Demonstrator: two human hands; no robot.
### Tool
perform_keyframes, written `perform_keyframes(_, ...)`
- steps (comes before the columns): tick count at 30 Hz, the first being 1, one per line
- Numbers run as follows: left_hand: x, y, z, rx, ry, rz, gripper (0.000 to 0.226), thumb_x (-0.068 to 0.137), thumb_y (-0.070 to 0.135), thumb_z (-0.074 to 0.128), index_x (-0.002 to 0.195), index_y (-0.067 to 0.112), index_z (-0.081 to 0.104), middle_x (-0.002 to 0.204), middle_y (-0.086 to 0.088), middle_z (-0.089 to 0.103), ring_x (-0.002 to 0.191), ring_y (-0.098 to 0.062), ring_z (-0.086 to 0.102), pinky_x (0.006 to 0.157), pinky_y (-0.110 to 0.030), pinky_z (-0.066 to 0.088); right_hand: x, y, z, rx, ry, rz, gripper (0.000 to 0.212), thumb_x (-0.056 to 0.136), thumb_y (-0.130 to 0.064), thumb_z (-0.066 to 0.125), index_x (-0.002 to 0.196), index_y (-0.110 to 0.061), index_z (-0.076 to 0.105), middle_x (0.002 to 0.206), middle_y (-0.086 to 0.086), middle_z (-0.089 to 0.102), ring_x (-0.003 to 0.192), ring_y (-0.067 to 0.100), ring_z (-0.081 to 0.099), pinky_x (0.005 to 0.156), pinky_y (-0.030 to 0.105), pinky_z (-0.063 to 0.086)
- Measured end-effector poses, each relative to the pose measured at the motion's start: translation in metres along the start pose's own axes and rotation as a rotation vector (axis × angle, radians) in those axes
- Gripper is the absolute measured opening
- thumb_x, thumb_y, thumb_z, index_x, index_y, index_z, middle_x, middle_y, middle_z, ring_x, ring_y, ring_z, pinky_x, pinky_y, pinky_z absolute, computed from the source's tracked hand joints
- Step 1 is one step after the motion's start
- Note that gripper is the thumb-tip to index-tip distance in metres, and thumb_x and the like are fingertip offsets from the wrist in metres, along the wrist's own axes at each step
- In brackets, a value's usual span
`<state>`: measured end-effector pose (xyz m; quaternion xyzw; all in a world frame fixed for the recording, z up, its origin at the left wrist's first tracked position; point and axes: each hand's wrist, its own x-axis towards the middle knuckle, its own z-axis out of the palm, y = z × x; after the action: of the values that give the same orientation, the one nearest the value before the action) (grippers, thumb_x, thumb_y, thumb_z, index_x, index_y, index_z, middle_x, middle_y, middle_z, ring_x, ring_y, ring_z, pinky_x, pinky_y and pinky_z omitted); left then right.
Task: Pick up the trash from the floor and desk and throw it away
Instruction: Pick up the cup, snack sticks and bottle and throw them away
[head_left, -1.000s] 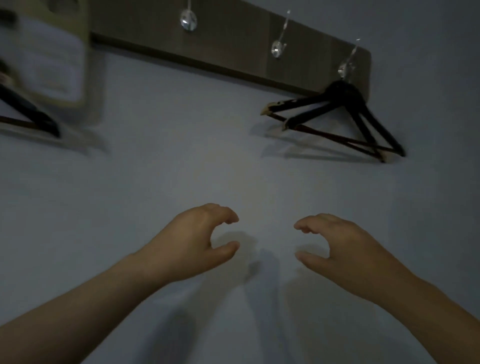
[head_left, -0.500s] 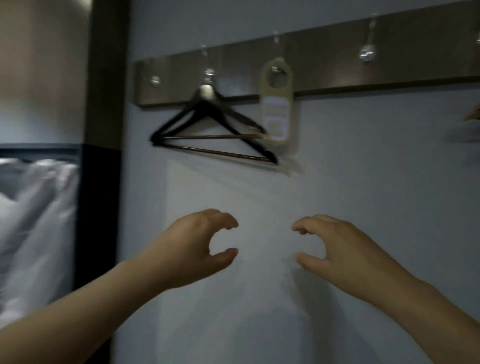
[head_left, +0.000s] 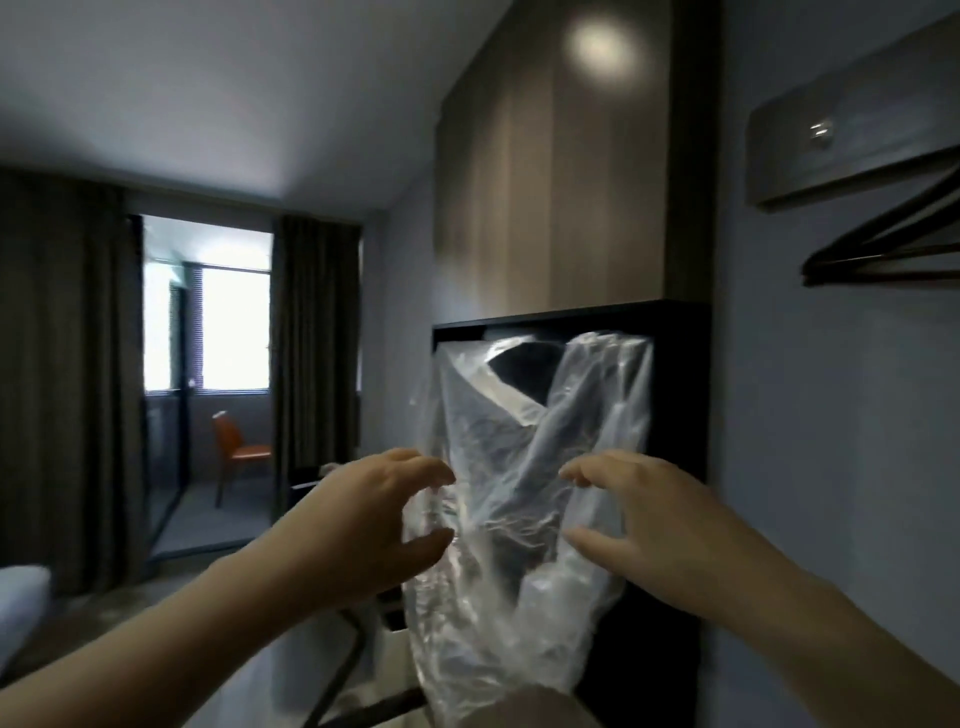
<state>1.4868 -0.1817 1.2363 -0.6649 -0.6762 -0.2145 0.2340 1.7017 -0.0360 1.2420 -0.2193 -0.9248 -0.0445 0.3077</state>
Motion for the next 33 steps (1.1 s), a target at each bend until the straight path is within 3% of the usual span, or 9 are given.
perform_keyframes(6,-0.046,-0.097,-0.005,0.092,-0.011,-0.174,0.046,0.081,0.054,0.057,0.124,0.043,0.049,0.114,0.029,0.048,0.101,0.010,0.049,0.077,0.001,0.038,0.083,-0.061,0.078,0.108,-0.046,-0.167,0.048,0.083,-0.049,0.063,0.127,-0.036,0.051,0.121,-0.018,0.055,0.111,0.000,0.051,0.092,0.019,0.042)
perform_keyframes(14,-0.055,-0.192,0.017,0.147,-0.026,-0.336,0.049,0.083,0.053,0.057,0.128,0.036,0.050,0.118,0.019,0.054,0.106,0.005,0.051,0.090,-0.016,0.047,0.179,-0.083,0.167,0.159,-0.092,-0.314,0.040,0.082,-0.048,0.062,0.119,-0.038,0.053,0.112,-0.017,0.057,0.104,0.005,0.056,0.089,0.030,0.048)
perform_keyframes(20,-0.023,-0.268,0.042,0.199,-0.033,-0.441,0.047,0.084,0.051,0.057,0.127,0.032,0.052,0.118,0.017,0.056,0.105,0.003,0.052,0.091,-0.017,0.047,0.264,-0.076,0.231,0.207,-0.101,-0.409,0.043,0.085,-0.049,0.061,0.125,-0.038,0.050,0.112,-0.021,0.054,0.105,0.001,0.053,0.087,0.021,0.045)
perform_keyframes(29,-0.012,-0.390,0.077,0.220,-0.056,-0.581,0.041,0.084,0.045,0.062,0.120,0.025,0.058,0.113,0.010,0.060,0.103,-0.002,0.054,0.090,-0.022,0.046,0.378,-0.096,0.340,0.233,-0.196,-0.477,0.033,0.083,-0.047,0.060,0.113,-0.036,0.052,0.104,-0.016,0.055,0.097,0.005,0.054,0.080,0.021,0.047)
perform_keyframes(33,-0.013,-0.457,0.088,0.214,-0.050,-0.601,0.041,0.084,0.041,0.064,0.121,0.024,0.059,0.114,0.009,0.061,0.104,-0.003,0.055,0.091,-0.023,0.046,0.428,-0.123,0.390,0.264,-0.184,-0.485,0.041,0.083,-0.048,0.062,0.121,-0.035,0.053,0.103,-0.023,0.050,0.099,0.001,0.051,0.084,0.019,0.043)
